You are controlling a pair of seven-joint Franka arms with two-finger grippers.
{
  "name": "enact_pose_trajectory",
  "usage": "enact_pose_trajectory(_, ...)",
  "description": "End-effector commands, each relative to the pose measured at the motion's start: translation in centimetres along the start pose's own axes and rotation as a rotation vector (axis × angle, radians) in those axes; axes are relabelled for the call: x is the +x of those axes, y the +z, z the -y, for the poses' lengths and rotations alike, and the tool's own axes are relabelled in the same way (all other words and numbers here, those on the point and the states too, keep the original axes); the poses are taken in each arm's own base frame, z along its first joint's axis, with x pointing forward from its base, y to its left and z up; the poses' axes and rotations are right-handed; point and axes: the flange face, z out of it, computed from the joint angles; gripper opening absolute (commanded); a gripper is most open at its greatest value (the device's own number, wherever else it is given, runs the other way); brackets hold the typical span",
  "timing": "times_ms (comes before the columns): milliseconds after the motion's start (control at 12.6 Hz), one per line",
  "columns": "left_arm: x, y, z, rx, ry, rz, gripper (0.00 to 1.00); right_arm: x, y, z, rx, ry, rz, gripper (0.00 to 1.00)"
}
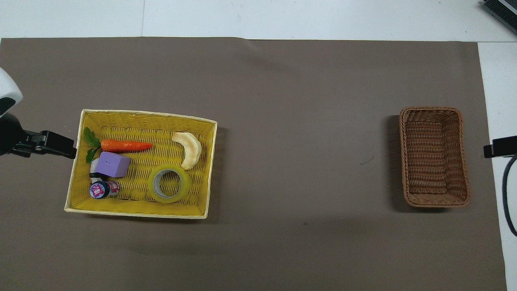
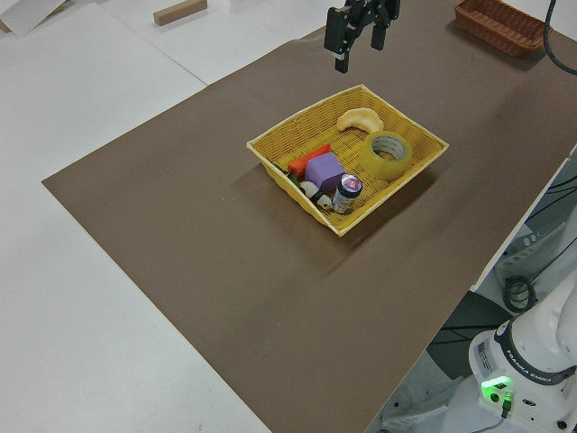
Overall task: Move tape to another basket
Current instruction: 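Reach the left gripper into the yellow tray to the tape roll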
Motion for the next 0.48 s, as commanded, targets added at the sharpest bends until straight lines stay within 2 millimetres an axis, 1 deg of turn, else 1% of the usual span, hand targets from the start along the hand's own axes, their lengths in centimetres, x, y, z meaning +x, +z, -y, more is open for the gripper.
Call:
enact_pose_trajectory(0, -1.3, 2.5, -0.6, 0.010, -0.101, -0.036, 1.00, -0.3, 0.0, 0.1, 0.018, 0.005, 0.001, 1.00)
enact_pose_trajectory(158, -1.3, 4.5, -1.6, 0.007, -0.148, -0.055, 1.00, -0.3, 0.0, 0.1, 0.018, 0.005, 0.002, 1.00)
enact_pose_trajectory(396, -1.3, 9.0, -2.5, -0.045, -0.207, -0.050, 1.00, -0.3, 0.0, 0.1, 0.018, 0.005, 0.002, 1.00)
